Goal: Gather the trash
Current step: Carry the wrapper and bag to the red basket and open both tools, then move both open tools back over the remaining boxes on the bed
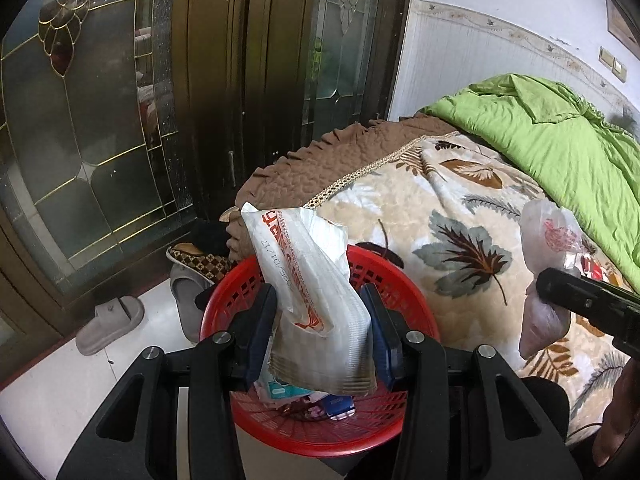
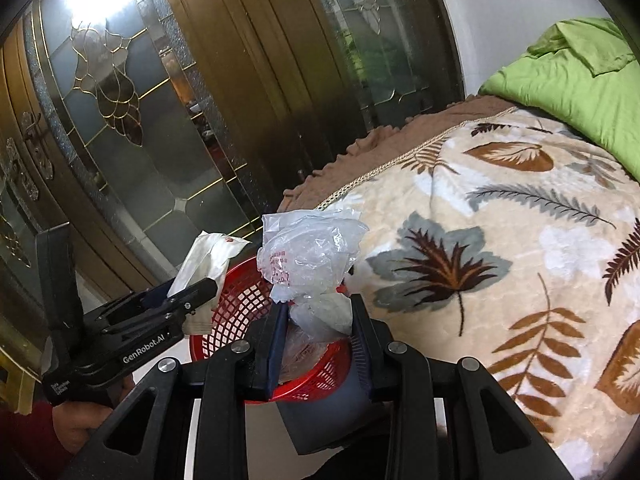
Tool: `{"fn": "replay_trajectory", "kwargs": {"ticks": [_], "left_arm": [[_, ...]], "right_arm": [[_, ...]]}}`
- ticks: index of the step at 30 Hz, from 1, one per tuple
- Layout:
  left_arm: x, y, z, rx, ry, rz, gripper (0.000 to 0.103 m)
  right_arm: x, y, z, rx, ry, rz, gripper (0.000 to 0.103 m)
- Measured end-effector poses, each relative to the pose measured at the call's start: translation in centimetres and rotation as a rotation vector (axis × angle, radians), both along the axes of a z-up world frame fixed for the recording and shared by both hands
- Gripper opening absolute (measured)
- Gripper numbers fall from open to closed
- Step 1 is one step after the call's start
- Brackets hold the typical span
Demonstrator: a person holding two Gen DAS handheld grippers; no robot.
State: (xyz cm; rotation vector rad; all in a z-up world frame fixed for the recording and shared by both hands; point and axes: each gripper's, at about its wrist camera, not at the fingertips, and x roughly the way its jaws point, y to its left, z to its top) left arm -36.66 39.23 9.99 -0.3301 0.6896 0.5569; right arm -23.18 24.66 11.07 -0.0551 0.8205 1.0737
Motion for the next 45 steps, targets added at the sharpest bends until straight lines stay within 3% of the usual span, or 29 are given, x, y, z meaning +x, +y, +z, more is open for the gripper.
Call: {"fn": "replay_trajectory", "kwargs": {"ticks": [19, 21, 22, 23, 26, 33, 38, 45], "left_arm": [[-0.4, 1.8, -0.8, -0.047, -0.017, 0.016, 0.043], [-0.4, 2.1, -1.1, -0.058, -0.009, 0.009, 0.047], [-0.4, 2.2, -1.3, -0.066, -0.002, 0.010, 0.050], [-0.5, 2.5, -1.5, -0.083, -0.002, 0.024, 0.054], [-0.9, 3.1, -1.4, -0.116, -0.023, 0.032, 0.059], [1.2, 1.2, -0.6, -0.098, -0.034, -0.056, 0.059], [4.9, -3.0, 0.6, -0.069, -0.048, -0.219, 0.059], [11.9, -11.9, 2.2, -0.064, -0.060, -0.479, 0.060]], "right_arm": [[0.5, 3.3, -0.2, -0.012, 0.063, 0.032, 0.034], [0.7, 4.7, -0.6, -0.015, 0.093, 0.059, 0.041], [0.8, 5.5, -1.0, -0.033, 0.098, 0.069, 0.054], [0.9, 5.8, -1.3, -0.048, 0.091, 0.056, 0.057], [1.6, 5.0, -1.5, -0.019, 0.124, 0.037, 0.057], [4.0, -2.1, -0.2, 0.039, 0.108, -0.106, 0.057], [5.6, -9.7, 0.6, 0.076, 0.118, -0.274, 0.057], [4.8, -21.8, 2.4, 0.047, 0.029, -0.535, 0.057]]}}
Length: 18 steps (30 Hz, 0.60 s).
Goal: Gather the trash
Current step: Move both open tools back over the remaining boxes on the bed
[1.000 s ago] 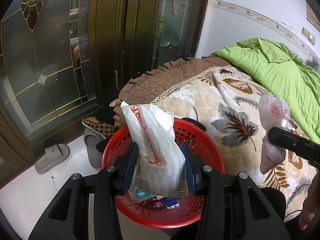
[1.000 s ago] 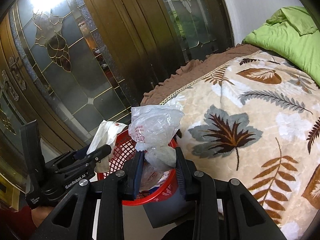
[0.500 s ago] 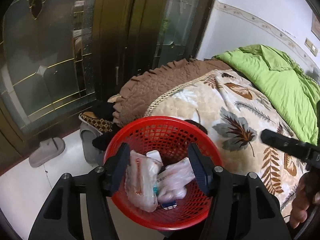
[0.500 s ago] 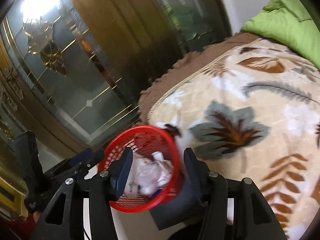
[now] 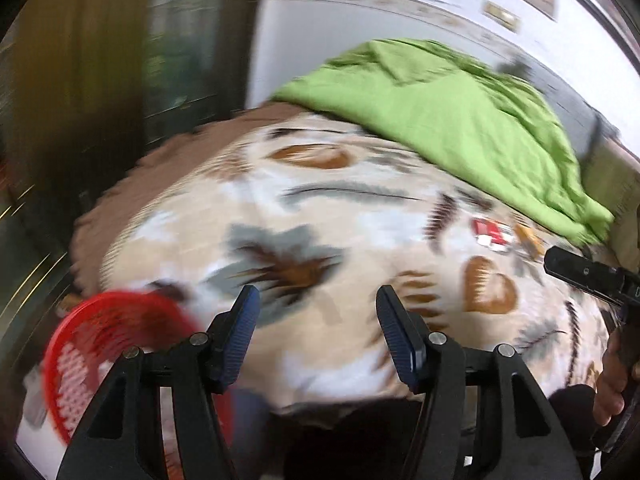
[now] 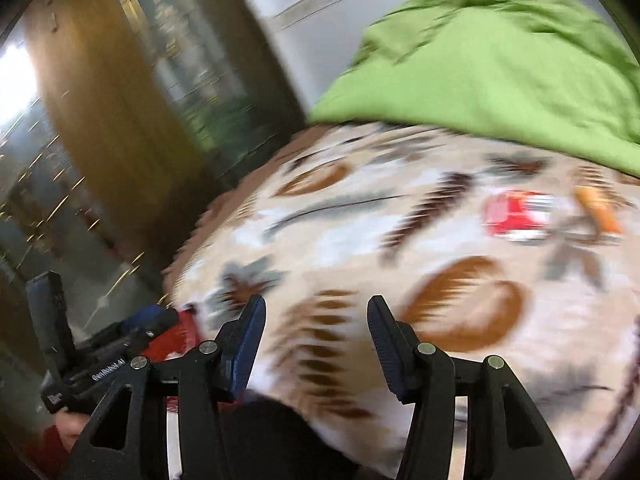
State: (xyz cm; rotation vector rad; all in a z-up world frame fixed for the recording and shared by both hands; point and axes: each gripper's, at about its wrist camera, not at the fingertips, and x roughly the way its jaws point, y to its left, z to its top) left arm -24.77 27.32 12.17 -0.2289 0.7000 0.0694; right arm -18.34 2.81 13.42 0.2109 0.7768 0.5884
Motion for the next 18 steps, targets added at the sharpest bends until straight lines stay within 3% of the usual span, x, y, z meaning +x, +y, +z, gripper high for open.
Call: {"fn": "replay_trajectory", "kwargs": {"ticks": [7, 12, 18], "left_arm": [[4.1, -7.3, 0.9, -0.046, 0.043, -0.204, 0.060], [5.4, -10.0, 0.7, -0.030, 0.084, -0.262, 0.066], [7.9, -12.2, -0.7, -0.007, 0.180, -0.329, 0.069]], "right_arm": [[1.5, -9.0, 0.1, 0.033, 0.016, -0.205, 0.057], [3.0, -12.3, -0.3, 0.014, 0.010, -0.289, 0.057], [6.2, -19.1, -3.0, -0.023, 0.086, -0.382, 0.060]]}}
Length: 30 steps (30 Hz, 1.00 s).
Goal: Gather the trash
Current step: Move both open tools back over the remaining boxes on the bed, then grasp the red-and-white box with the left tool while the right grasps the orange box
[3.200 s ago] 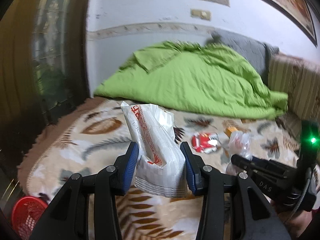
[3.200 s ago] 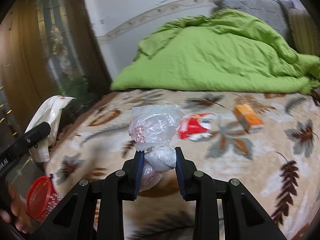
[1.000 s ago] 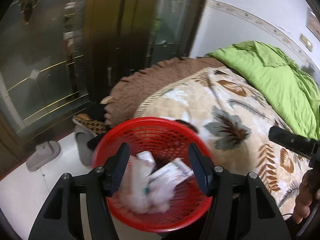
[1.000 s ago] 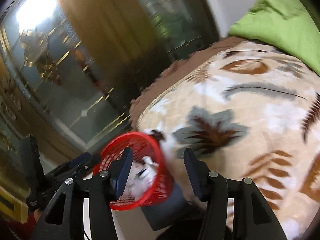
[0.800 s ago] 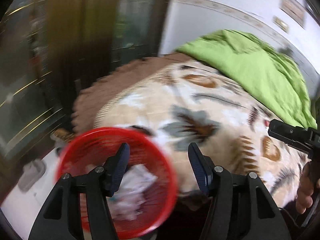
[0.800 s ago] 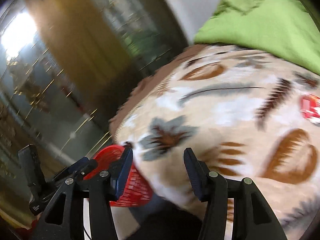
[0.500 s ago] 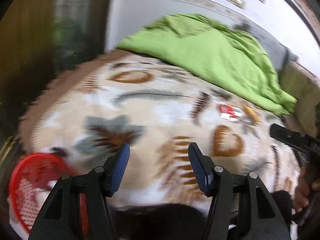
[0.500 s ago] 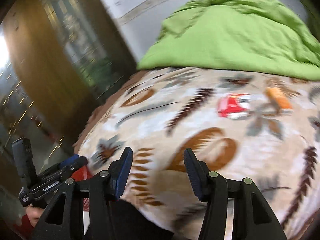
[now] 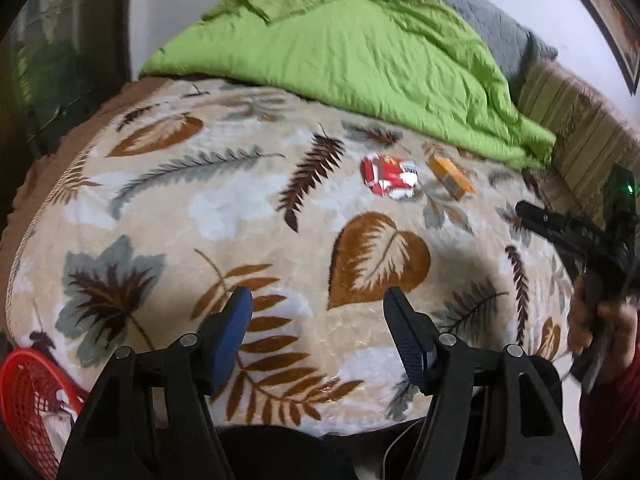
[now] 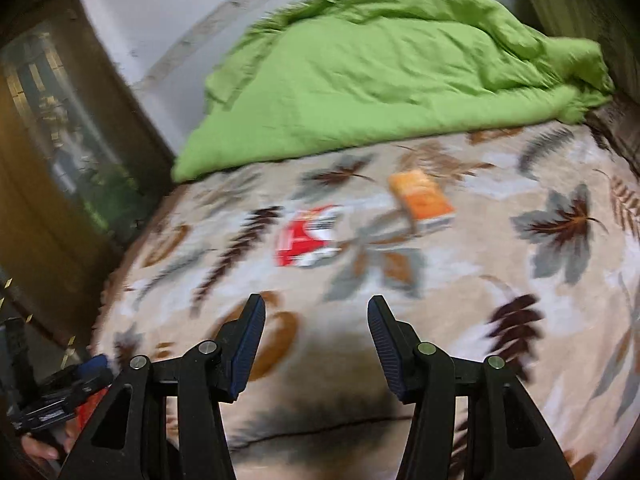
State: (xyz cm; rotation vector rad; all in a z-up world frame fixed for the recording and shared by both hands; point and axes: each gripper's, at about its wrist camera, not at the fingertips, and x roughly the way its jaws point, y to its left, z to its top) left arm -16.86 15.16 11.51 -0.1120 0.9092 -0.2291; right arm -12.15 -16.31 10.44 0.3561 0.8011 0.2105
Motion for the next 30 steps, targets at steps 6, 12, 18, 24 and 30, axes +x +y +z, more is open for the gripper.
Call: {"fn": "replay_trajectory", "kwargs": {"ticks": [6, 12, 18, 24, 30], "left_arm": [[4.4, -2.5, -0.7, -0.009, 0.074, -0.071, 0.074], [10.7, -4.8, -1.4, -0.078, 0.145, -0.092, 0.075], [17.6, -9.4, -2.9, -0.067, 0.212, -0.131, 0.076], [22.9, -14.3, -5.3, 0.029, 0.222, -0.129, 0.077], [25.2, -17.7, -7.5, 0.164, 0.220, -0.134, 0.079]], "right_arm": [[5.6, -5.3, -2.9, -0.051, 0.074, -0.064, 0.069], [12.1, -4.6, -4.8, -0.165, 0.105, -0.013, 0.072], [16.4, -3.9, -6.5, -0.206, 0.129, 0.013, 0.072], [16.5, -5.1, -7.2, -0.185, 0.127, -0.036, 0.044], [14.7, -6.7, -7.0, -0.045, 0.099, -0.041, 0.034]]}}
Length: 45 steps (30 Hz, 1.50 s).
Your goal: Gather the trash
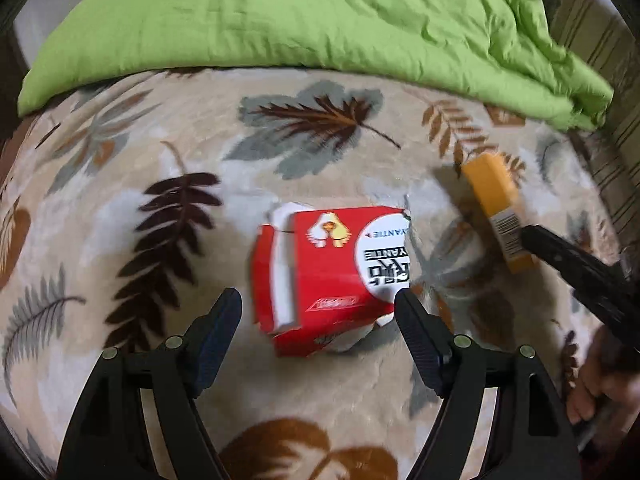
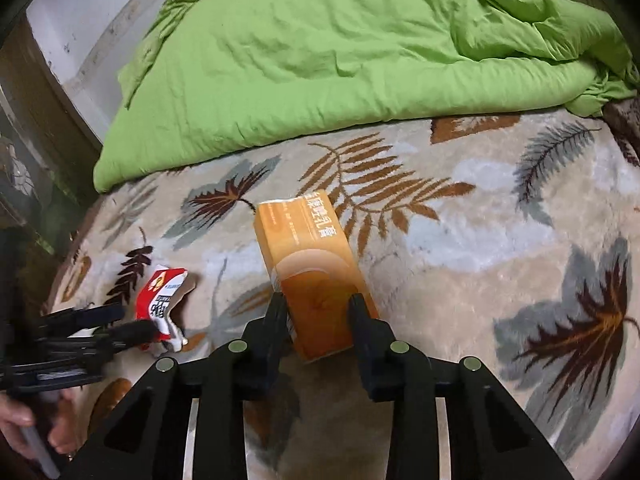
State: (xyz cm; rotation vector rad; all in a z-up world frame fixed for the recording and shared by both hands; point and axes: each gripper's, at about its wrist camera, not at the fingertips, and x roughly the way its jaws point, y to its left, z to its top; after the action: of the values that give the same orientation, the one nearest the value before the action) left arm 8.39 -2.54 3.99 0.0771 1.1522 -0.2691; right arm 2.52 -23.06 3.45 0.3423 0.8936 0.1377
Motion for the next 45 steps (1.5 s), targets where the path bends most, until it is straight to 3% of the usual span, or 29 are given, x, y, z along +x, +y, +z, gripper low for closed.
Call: {"fn": "replay_trajectory", "kwargs": {"ticks": [4, 6, 9, 11, 13, 17, 19, 20, 24, 26, 36, 45], "left_arm": [[0.9, -1.8, -2.3, 0.110, 0.002, -0.005, 0.085], [1.1, -1.5, -2.7, 0.094, -0.017, 0.010, 0.092], [1.4, -0.9, -2.7, 0.048, -0.061, 0.035, 0.092], [1.6, -0.5, -2.6, 0.020, -0.082, 0.049, 0.085], [1.9, 0.1, -2.5, 0.008, -0.114, 0.067, 0.076], [1.8, 1.3, -2.1, -0.047, -0.137, 0.081, 0.063], [1.2, 1.9, -1.7, -0.063, -0.144, 0.087, 0.062], [0.9, 2.2, -1.6, -0.073, -0.146, 0.090, 0.062], [-1.0, 3.3, -1.0, -0.087, -0.169, 0.091, 0.062], [-1.8, 3.9, -0.7, -0.104, -0.173, 0.092, 0.062], [-11.0, 6.5, 2.7, -0.086, -0.322, 0.058, 0.062], [-18.9, 10.6, 2.5, -0.075, -0.356, 0.118, 0.062]], "right_arm": [[-0.1, -0.1, 0.0, -0.006, -0.012, -0.002, 0.039], [0.4, 0.0, -0.1, -0.023, -0.007, 0.009, 0.044], [0.9, 0.3, 0.0, -0.025, -0.017, 0.044, 0.056], [1.0, 0.7, 0.2, -0.039, -0.035, 0.073, 0.069], [1.4, 1.4, 0.2, -0.080, -0.031, 0.098, 0.073], [2.6, 2.9, -0.9, -0.154, 0.008, 0.164, 0.073], [3.0, 3.5, -1.7, -0.199, 0.030, 0.167, 0.071], [3.1, 3.7, -2.1, -0.203, 0.044, 0.167, 0.060], [2.3, 4.1, -2.2, -0.221, 0.025, 0.136, 0.059], [1.4, 4.0, -1.5, -0.162, 0.004, 0.110, 0.058], [-7.9, 9.4, 1.5, -0.077, -0.097, 0.078, 0.056], [-15.2, 12.2, 2.5, -0.135, -0.200, 0.053, 0.056]]}}
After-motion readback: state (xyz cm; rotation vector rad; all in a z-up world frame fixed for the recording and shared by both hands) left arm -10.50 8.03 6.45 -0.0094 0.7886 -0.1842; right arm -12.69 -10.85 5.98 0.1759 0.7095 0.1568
